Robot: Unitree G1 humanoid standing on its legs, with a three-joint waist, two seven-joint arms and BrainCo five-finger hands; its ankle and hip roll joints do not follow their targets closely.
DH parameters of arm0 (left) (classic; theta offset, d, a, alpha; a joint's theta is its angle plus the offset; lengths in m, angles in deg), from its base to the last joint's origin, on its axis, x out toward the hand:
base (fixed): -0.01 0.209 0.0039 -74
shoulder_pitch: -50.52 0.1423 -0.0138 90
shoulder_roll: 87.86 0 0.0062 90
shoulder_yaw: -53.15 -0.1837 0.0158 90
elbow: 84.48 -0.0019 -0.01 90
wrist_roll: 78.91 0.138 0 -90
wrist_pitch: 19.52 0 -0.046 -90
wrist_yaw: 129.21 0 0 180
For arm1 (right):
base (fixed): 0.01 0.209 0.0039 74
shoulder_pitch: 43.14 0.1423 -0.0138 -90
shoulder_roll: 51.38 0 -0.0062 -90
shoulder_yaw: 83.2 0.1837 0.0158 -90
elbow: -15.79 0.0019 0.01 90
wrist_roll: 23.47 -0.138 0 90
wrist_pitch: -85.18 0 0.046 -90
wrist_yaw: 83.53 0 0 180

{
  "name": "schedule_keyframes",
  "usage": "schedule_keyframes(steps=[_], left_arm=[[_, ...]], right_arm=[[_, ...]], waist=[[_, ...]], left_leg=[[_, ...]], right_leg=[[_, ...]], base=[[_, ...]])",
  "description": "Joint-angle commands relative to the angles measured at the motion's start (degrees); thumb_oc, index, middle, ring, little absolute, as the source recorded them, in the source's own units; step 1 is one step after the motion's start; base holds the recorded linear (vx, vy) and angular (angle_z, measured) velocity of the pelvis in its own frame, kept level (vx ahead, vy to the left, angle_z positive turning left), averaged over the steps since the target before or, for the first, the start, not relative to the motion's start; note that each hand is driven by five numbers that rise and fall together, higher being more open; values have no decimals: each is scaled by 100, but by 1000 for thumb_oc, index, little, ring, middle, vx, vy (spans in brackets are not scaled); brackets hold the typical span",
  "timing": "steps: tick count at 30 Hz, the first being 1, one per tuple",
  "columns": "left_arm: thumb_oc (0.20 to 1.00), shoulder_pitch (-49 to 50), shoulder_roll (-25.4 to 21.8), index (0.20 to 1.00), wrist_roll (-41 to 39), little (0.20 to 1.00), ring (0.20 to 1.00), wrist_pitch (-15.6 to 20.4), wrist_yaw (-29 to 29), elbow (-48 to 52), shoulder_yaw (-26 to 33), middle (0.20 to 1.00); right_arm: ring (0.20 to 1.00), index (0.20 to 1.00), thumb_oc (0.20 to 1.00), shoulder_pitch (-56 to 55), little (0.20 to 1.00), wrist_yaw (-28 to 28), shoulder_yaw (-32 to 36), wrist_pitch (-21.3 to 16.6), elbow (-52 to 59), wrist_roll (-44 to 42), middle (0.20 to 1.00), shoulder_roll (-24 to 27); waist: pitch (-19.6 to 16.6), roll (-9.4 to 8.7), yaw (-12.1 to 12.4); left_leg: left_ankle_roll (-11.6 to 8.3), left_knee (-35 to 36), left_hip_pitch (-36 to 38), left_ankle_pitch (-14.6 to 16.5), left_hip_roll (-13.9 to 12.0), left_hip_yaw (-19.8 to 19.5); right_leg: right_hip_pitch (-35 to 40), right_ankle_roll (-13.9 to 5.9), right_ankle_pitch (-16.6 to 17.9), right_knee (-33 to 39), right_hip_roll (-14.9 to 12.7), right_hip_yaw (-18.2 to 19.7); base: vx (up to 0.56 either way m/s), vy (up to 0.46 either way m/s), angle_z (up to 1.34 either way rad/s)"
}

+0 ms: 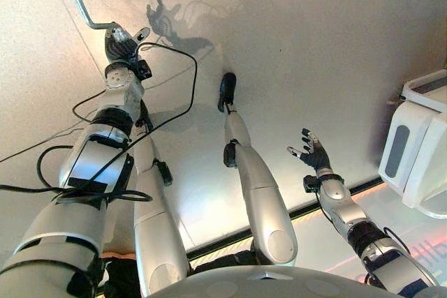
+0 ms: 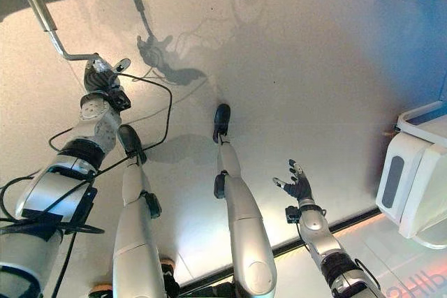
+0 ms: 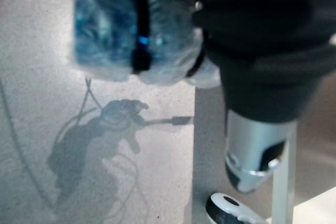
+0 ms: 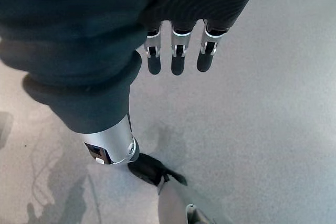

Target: Raise the hospital bed

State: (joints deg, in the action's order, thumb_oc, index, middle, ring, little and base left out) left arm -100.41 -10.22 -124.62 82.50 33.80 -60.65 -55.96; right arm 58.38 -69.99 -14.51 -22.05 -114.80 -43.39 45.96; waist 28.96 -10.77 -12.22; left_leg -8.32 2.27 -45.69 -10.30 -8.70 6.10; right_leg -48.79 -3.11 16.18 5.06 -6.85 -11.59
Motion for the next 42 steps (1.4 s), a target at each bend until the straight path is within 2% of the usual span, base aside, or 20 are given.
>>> schedule_keyframes(steps=[1, 10, 11, 35, 42], left_arm=[[1000, -112, -123, 1000, 337, 1000, 1000, 77, 65, -90, 53, 1000], [1000, -13, -17, 1000, 373, 1000, 1000, 97, 54, -25, 89, 1000], [200, -27, 12, 200, 376, 200, 200, 113, 12, -10, 102, 200], [200, -145, -18, 200, 509, 200, 200, 167, -27, 87, -22, 200], [200, -52, 128, 200, 663, 200, 200, 202, 98, 450, -282, 200]], right_arm=[[1000, 1000, 1000, -189, 1000, 48, -3, -123, 149, -90, 1000, 210], [1000, 1000, 1000, -210, 1000, 42, 9, -129, 228, -47, 1000, 260], [1000, 1000, 1000, -225, 1000, 43, 19, -134, 239, -25, 1000, 270], [1000, 1000, 1000, -314, 1000, 15, -13, -161, 211, -54, 1000, 283], [1000, 1000, 1000, -290, 1000, -37, -106, -98, 85, 0, 1000, 255]], waist=[[78, -285, 30], [53, -283, 28], [65, -278, 36], [78, -197, 37], [38, -58, -21]], left_leg=[[423, 273, -6, 175, 359, -46], [432, 273, -5, 183, 364, -47], [435, 273, 6, 183, 362, -49], [441, 273, 74, 192, 415, 20], [453, 273, 308, 229, 418, 146]], right_leg=[[153, -681, -59, -11, 128, 4], [136, -662, -64, -14, 148, 16], [124, -654, -55, -16, 152, 18], [158, -647, -42, -12, 162, 49], [274, -622, -50, -38, 173, 142]], base=[[0, 0, 0], [0, 0, 0], [0, 0, 0], [0, 0, 0], [-11, 4, -7]])
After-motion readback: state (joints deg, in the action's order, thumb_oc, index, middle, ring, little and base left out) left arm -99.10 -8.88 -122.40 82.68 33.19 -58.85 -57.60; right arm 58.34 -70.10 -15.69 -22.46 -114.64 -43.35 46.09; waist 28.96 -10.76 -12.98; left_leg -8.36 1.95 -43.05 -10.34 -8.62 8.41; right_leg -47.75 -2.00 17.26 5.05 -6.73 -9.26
